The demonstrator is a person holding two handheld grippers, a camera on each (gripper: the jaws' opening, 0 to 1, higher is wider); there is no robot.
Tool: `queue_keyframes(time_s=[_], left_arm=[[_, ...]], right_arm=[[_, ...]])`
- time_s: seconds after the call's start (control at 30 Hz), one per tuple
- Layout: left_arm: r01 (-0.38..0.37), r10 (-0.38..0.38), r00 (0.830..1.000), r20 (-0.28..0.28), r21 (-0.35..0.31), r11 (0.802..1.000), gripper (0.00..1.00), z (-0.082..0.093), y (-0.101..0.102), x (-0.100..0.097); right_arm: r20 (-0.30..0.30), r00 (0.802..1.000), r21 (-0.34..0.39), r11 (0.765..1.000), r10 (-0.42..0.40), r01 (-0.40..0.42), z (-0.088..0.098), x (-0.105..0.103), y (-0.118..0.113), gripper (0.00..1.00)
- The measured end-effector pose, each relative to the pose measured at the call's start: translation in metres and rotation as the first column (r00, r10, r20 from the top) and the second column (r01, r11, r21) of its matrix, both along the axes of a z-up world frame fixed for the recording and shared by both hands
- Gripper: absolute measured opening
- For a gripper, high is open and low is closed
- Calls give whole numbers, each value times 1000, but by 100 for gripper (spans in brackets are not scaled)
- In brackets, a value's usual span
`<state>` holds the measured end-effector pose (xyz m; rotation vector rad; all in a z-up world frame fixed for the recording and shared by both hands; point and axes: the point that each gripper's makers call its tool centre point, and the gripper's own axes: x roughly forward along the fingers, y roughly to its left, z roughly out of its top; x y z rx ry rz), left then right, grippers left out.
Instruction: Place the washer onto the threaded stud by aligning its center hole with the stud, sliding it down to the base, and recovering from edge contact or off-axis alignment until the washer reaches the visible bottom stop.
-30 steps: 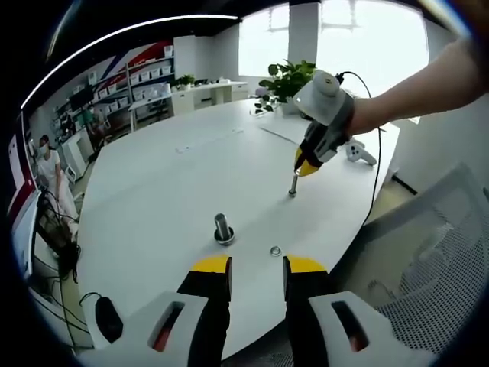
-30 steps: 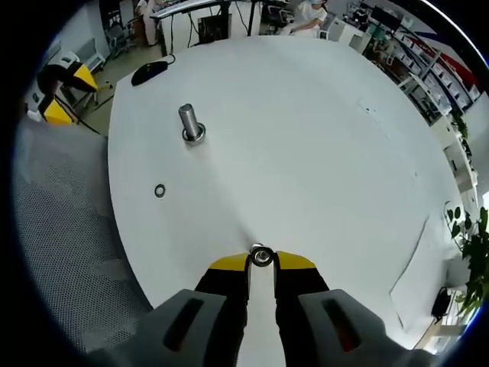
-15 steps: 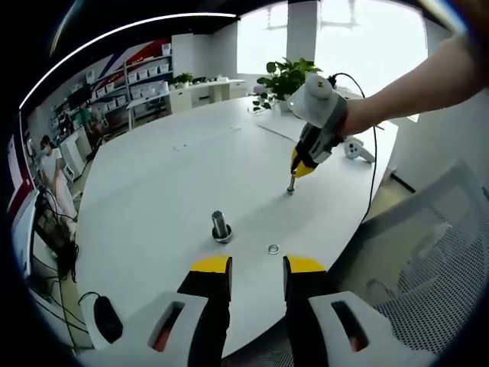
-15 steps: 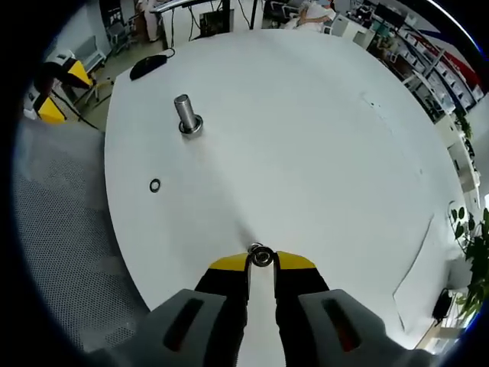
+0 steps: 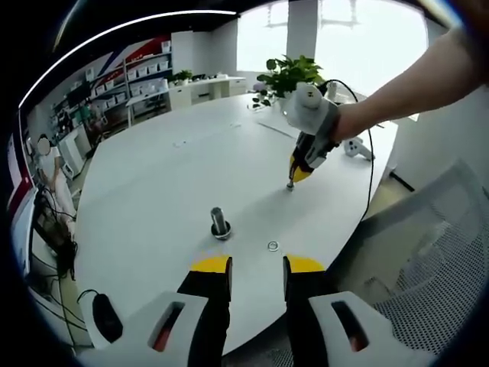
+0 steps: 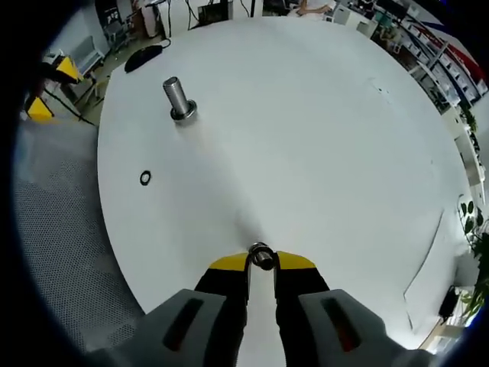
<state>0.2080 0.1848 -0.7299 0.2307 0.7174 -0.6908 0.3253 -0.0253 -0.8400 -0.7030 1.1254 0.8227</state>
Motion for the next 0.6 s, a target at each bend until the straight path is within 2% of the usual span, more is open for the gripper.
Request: queue_keyframes(time_s=[0.17,0.6], left_arm=[[-3,3,1000,-2,2,1000,25,-1,1,0],[0,0,1000,-6,8,1000,25,-2,1,-1]], right_arm=[[-19,1000,-9,1000,-13,13,-10,2,-5,14],[-40,997,13,998,-59,60,-16,0,0,14]])
